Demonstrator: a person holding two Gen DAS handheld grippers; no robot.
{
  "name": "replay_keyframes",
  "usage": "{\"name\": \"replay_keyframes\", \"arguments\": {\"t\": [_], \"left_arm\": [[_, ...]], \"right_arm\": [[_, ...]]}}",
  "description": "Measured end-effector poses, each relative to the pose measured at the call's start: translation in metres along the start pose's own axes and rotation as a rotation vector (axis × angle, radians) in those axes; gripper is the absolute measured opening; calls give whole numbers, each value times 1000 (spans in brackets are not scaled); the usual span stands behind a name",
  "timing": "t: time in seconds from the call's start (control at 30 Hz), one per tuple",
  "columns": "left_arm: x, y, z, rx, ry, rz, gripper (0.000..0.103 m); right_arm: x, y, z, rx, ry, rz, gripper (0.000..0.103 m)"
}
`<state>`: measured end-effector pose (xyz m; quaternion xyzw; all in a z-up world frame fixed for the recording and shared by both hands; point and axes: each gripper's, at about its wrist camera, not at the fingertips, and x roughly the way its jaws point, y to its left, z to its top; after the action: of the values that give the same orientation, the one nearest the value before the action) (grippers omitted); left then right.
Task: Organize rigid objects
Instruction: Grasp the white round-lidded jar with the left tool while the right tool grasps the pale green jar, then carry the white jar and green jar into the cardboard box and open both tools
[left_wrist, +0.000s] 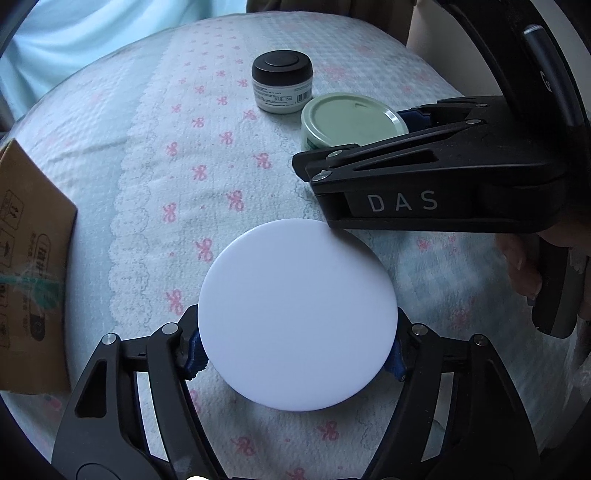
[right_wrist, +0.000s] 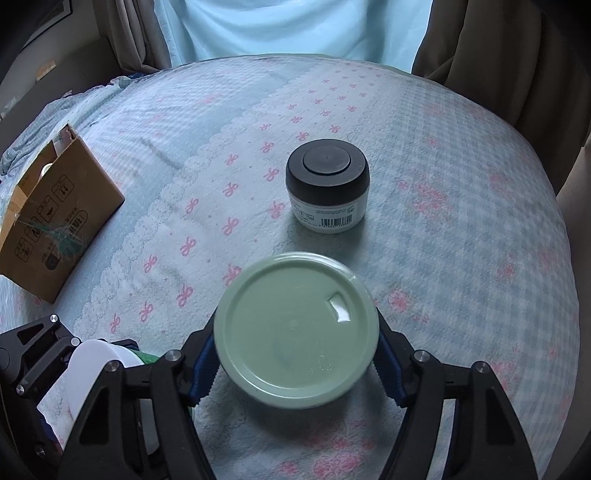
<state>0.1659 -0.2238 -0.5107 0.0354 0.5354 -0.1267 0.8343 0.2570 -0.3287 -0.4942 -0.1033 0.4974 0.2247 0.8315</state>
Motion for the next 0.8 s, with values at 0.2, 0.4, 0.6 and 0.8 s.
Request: {"name": "replay_keyframes", "arguments": {"t": [0.2,0.4,0.6,0.8], "left_arm": [[-20,5,2,-20,-30,-3,69],[-75,12,22,-55,-91,-7,69],[-164,28,47,-85,-175,4,69],[-251,54,62,-145,-209,13,69]], "right_arm": [[-13,0,5,27,-19,1,67],[-55,5,20,61,-47,-12,67],[-133,21,51,65,-95,-35,67],[-219,50,86,74,-145,-67,67]]}}
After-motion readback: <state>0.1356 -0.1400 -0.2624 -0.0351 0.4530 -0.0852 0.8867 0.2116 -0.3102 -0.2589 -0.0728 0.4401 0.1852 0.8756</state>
